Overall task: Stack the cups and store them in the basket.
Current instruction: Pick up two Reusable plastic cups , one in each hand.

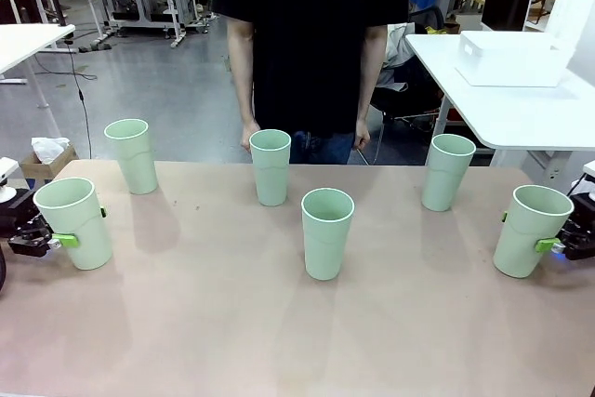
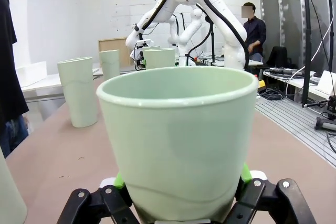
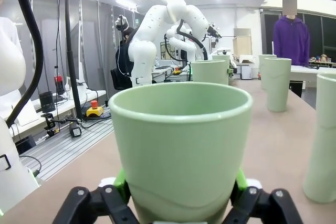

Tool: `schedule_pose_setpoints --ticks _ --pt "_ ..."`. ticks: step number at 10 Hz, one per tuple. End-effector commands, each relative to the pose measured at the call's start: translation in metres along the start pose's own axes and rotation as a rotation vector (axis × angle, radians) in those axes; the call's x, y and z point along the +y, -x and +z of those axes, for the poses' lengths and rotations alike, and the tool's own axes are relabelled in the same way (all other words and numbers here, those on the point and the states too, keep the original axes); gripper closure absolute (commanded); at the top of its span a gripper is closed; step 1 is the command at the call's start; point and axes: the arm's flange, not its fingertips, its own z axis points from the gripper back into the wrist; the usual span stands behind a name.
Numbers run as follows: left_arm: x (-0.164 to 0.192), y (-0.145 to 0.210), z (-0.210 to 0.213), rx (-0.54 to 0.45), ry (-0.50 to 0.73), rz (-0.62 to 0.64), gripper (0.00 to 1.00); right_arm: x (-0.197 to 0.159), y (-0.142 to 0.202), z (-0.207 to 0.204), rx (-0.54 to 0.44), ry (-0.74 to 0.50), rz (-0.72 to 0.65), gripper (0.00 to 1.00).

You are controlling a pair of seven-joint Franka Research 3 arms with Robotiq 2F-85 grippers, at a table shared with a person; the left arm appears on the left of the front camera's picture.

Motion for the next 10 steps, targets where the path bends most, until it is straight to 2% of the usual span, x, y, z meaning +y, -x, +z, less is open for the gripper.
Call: schedule_pose_setpoints --ticks 1,2,3,6,7,8,10 --pt "-0.009 -0.002 -0.002 0.001 0.021 -0.026 0.56 0.005 0.000 -0.007 0.008 0.032 0.031 0.60" --pt "-0.009 -0.004 -0.002 -0.007 0.009 -0.031 0.42 0.006 0.000 -0.007 0.009 0.002 0.085 0.42" --pt "0.000 0.000 0.000 0.000 0.000 0.000 0.42 0.000 0.000 0.000 0.000 0.001 0.000 0.42" --pt "0.000 0.000 0.000 0.000 0.000 0.000 0.42 0.000 0.000 0.000 0.000 0.001 0.000 0.42" --pt "0.003 -0.002 0.000 0.005 0.005 0.024 0.15 0.000 0.000 0.001 -0.001 0.000 0.003 0.13" --pt "0.001 -0.020 -0.009 -0.005 -0.032 -0.005 0.15 0.004 -0.021 -0.020 0.011 0.058 0.056 0.13" --pt "-0.003 -0.058 -0.041 0.022 -0.071 -0.046 0.15 0.012 -0.051 -0.061 -0.021 0.095 0.090 0.13"
